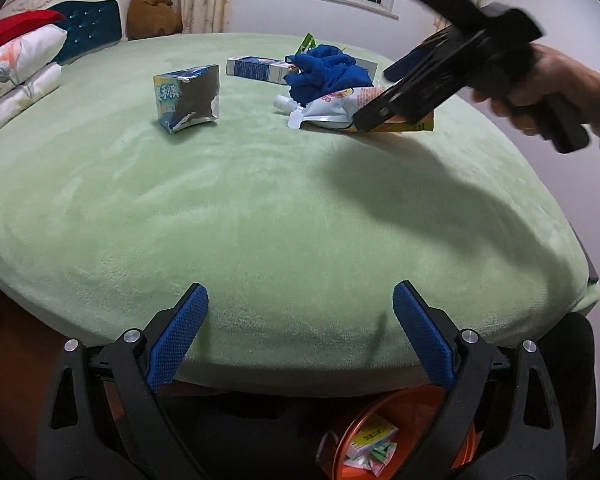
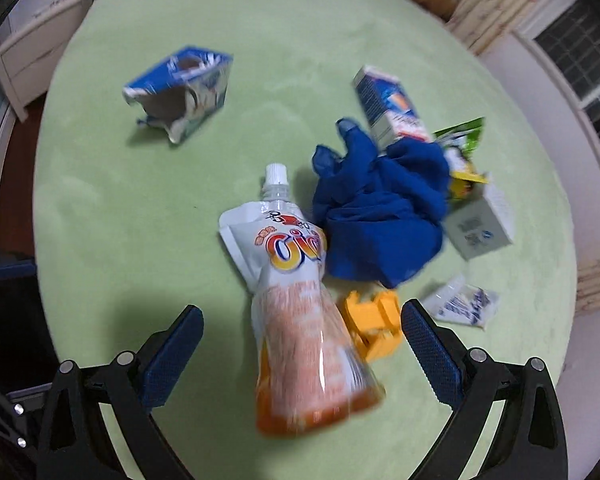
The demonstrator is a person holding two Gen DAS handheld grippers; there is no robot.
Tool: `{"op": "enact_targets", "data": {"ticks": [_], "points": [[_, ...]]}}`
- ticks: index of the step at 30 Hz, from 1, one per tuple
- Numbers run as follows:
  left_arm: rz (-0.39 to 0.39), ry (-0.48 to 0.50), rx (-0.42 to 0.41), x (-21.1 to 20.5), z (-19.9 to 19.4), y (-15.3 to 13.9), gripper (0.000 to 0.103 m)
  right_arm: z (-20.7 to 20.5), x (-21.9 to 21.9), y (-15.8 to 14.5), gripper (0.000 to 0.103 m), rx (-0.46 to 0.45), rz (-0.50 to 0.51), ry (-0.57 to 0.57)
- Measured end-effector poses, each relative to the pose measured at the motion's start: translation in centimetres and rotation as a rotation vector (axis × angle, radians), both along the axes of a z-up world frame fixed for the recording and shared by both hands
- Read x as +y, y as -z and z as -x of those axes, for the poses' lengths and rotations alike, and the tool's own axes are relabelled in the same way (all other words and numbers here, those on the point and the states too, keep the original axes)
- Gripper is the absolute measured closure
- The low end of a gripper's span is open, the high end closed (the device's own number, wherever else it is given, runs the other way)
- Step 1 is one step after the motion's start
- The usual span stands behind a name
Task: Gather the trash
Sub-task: 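Grasp the white Oic drink pouch with the right tool while the left tool grasps the blue cloth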
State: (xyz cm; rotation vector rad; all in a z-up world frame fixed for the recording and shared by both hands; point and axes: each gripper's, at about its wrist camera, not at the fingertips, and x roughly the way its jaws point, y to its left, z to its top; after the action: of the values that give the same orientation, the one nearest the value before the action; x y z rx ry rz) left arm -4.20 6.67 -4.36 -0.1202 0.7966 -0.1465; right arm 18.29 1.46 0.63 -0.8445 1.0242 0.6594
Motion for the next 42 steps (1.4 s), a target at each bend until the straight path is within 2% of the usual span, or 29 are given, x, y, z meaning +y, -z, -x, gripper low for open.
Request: {"op": "enact_targets", "data": {"ticks": [4,6,10,13,17,20,23,25,28,32,35,38,42], "points": [[0.032,-0.005,-0.003,0.6,0.0,0.0,0.012,-0.9,0.4,2.0,0.008,0.041,0.043,-0.015],[0.035,-0.025,-0.019,0.8,0.1,-0.1,0.012,-1.1,0.4,2.7,0.017,0.082,0.037,-0.017],[0.042,-0.036,-0.028,1.0,0.2,-0.2,0.012,-0.7,-0.5,3.0,0.055,0.188,-0.055,-0.015],[0.036,-0.035,-0.024,0.9,0.2,-0.2,0.012,0.5,-2.2,2.2,0.056,0.178,-0.125,0.008],[0.02,-0.023,-0.025,0.6,-0.1,-0.7,0.012,3.6,-6.5,0.6,0.056,0.187,-0.304,0.082],[-0.008,-0.002,-0.044,-0.1,-0.9,-1.9,0.012,7.5,-10.4,-0.8,0.056,0.118,-0.422,0.147],[-0.04,0.025,-0.075,-1.0,-2.8,-4.0,0.012,11.0,-14.7,-1.8,0.056,0.01,-0.505,0.245],[-0.034,0.045,-0.086,-1.9,-4.9,-5.6,0.012,13.2,-17.8,-1.9,0.056,-0.073,-0.54,0.326],[-0.025,0.068,-0.102,-3.5,-8.5,-7.4,0.012,15.0,-20.6,-1.9,0.056,-0.134,-0.582,0.402],[-0.006,0.081,-0.089,-5.8,-14.2,-9.4,0.012,16.4,-22.9,-1.6,0.056,-0.135,-0.658,0.429],[0.075,0.06,-0.043,-6.3,-18.0,-10.0,0.012,17.0,-24.1,-1.2,0.056,-0.12,-0.696,0.443],[0.115,0.001,0.013,-6.6,-21.4,-9.9,0.012,16.6,-24.0,-0.6,0.056,-0.112,-0.704,0.441],[0.086,-0.064,0.072,-6.7,-25.0,-8.8,0.012,16.5,-24.2,-0.1,0.055,-0.103,-0.718,0.425]]}}
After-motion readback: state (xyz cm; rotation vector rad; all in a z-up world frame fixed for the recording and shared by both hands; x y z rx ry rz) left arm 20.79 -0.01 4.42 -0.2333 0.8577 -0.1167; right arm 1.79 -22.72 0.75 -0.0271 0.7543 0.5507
